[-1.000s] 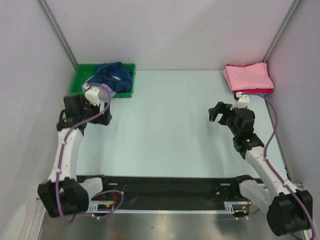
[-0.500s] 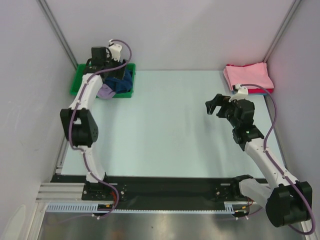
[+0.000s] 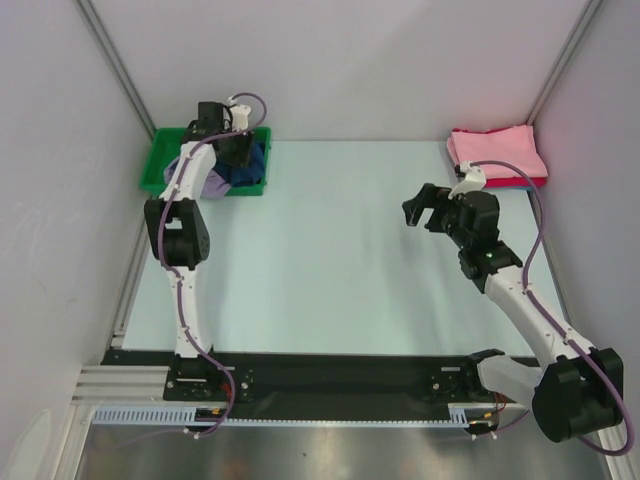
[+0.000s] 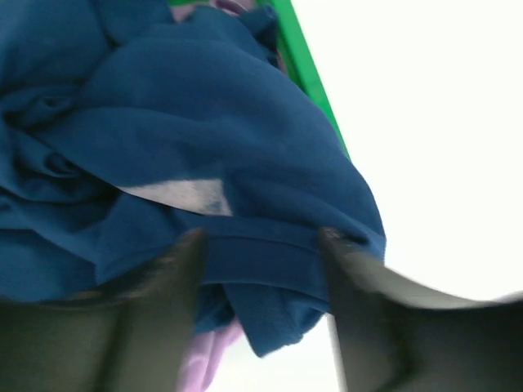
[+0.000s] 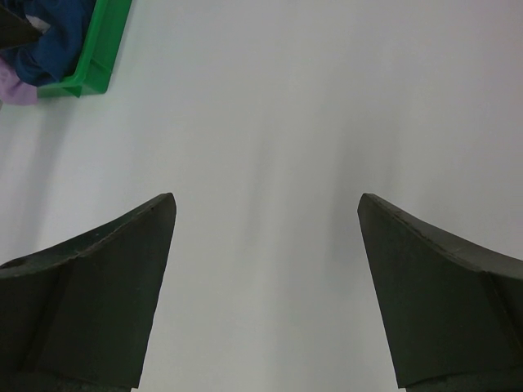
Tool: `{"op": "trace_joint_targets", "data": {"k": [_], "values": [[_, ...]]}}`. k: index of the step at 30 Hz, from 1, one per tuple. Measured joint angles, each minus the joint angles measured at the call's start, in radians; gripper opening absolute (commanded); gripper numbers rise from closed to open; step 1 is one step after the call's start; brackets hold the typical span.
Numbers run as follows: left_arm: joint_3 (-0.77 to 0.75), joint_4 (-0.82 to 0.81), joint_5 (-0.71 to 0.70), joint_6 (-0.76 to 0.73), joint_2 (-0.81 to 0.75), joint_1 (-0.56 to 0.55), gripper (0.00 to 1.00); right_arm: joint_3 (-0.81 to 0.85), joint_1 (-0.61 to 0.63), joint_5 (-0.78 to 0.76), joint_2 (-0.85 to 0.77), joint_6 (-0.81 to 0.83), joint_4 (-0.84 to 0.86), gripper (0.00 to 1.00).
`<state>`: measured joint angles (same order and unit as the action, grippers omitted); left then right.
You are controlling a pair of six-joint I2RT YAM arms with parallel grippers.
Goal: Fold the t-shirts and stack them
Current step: Grab the tshirt from the pile
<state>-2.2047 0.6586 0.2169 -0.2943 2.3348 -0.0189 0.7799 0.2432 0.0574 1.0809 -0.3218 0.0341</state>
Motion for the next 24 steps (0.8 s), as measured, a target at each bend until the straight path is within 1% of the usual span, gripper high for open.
{"op": "trace_joint_targets", "data": {"k": [2,3,4,12,19,20,21,22,23,24], "values": [[0.000,0.022,0.013,0.007,0.000,0.000,0.36,0.012,0.010,0.000,0.020,0.001,-0.006,1.00],[0.000,0.036,0.019,0.009,0.000,0.000,0.06,0.017,0.014,0.000,0.027,0.002,-0.009,1.00],[0.000,0.045,0.024,0.009,0.000,0.000,0.00,0.019,0.018,0.000,0.032,0.003,-0.011,1.00],[0.000,0.060,0.031,0.005,-0.013,0.000,0.00,0.027,0.026,0.000,0.038,0.009,-0.013,1.00],[0.022,0.065,0.039,-0.005,-0.076,0.000,0.00,0.027,0.026,-0.001,0.037,0.024,-0.014,1.00],[0.036,0.063,0.043,-0.005,-0.090,0.000,0.03,0.027,0.026,-0.003,0.037,0.026,-0.014,1.00],[0.057,0.059,0.045,-0.004,-0.104,0.000,0.20,0.027,0.026,-0.005,0.035,0.027,-0.014,1.00],[0.079,0.057,0.044,-0.007,-0.120,0.000,0.46,0.027,0.026,-0.008,0.034,0.027,-0.015,1.00],[0.098,0.056,0.043,-0.014,-0.132,0.000,0.68,0.027,0.026,-0.010,0.031,0.027,-0.015,1.00],[0.112,0.055,0.039,-0.018,-0.140,0.000,0.70,0.027,0.026,-0.013,0.027,0.027,-0.015,1.00]]}}
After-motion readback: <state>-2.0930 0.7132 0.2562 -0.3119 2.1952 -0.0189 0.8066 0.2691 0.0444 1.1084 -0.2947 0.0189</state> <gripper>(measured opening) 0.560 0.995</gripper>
